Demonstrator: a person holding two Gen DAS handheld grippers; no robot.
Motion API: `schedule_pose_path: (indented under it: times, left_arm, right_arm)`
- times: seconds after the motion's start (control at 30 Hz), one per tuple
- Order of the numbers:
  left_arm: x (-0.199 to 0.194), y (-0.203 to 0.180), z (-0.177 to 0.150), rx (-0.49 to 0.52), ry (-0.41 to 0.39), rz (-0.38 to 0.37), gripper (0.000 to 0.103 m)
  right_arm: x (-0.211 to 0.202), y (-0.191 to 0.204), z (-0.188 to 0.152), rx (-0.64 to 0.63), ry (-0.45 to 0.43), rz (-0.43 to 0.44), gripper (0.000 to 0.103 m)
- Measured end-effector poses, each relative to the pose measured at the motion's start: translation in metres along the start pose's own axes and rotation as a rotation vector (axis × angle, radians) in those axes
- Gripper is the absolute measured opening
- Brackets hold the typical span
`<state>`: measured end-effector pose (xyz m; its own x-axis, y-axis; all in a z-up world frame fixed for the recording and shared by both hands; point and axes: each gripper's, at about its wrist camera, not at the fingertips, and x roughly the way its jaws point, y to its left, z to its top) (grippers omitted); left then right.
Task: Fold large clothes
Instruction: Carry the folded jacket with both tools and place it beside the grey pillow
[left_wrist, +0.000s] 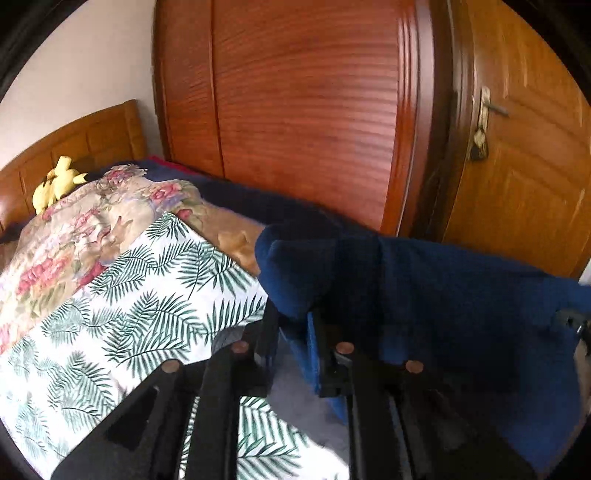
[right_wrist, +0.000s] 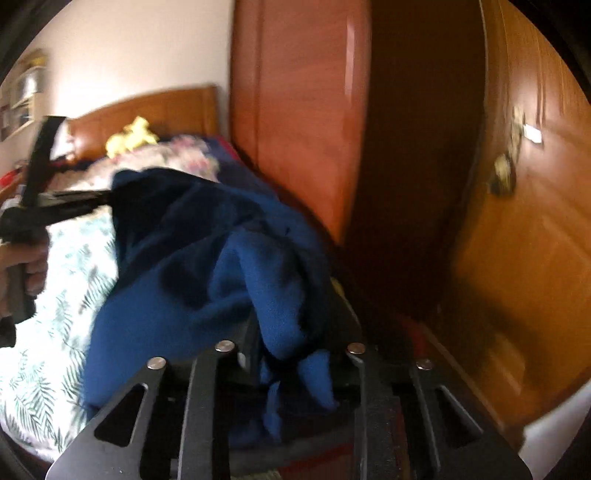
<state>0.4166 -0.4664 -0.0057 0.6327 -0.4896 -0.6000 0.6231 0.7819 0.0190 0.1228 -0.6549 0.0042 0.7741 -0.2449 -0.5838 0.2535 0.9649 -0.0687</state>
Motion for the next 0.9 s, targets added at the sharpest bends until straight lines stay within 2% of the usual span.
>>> schedule_pose_path:
  times: [0.03, 0.13, 0.17, 0.27, 0.37, 0.47, 0.5, 0.57, 0.63, 0.73, 0.8, 0.9]
  left_arm:
    - [-0.001, -0.001, -0.001, 0.008, 0.003, 0.006, 0.014]
    - [-0.016, 0.009, -0.010, -0.013, 0.016, -0.020, 0.015]
    - [-0.024, 0.013, -0.014, -0.022, 0.011, -0.034, 0.015]
    - [-0.057, 0.021, -0.033, -0.025, -0.009, -0.057, 0.016]
    - [-0.093, 0.024, -0.053, -0.020, -0.036, -0.041, 0.018]
    - [-0.137, 0.032, -0.077, -0.037, -0.058, -0.036, 0.020]
    - [-0.148, 0.033, -0.084, -0.042, -0.059, -0.034, 0.021]
    - [-0.174, 0.037, -0.098, -0.044, -0.051, 0.009, 0.022]
    - [-0.203, 0.042, -0.110, -0.044, -0.068, 0.038, 0.022]
    - [-0.244, 0.048, -0.125, -0.056, -0.100, 0.074, 0.022]
    - [-0.273, 0.052, -0.135, -0.064, -0.118, 0.111, 0.023]
    - [-0.308, 0.056, -0.150, -0.078, -0.133, 0.175, 0.023]
  right_arm:
    - [0.001, -0.003, -0.002, 0.005, 0.003, -0.012, 0.045]
    - [-0.013, -0.011, -0.002, 0.015, -0.064, -0.126, 0.065]
    - [-0.020, -0.014, 0.001, 0.034, -0.085, -0.138, 0.066]
    - [-0.027, -0.012, 0.005, 0.019, -0.110, -0.095, 0.066]
    - [-0.034, 0.011, 0.008, -0.015, -0.134, -0.001, 0.066]
    - [-0.021, 0.034, 0.008, -0.040, -0.085, 0.103, 0.066]
    - [-0.007, 0.043, 0.005, -0.052, -0.038, 0.125, 0.066]
    - [0.012, 0.052, -0.002, -0.080, 0.024, 0.103, 0.066]
    - [0.033, 0.053, -0.014, -0.073, 0.093, 0.119, 0.066]
    - [0.027, 0.045, -0.017, -0.019, 0.076, 0.102, 0.066]
    - [0.011, 0.048, -0.013, -0.018, 0.040, 0.067, 0.066]
    - [-0.019, 0.062, -0.005, -0.033, -0.028, 0.063, 0.066]
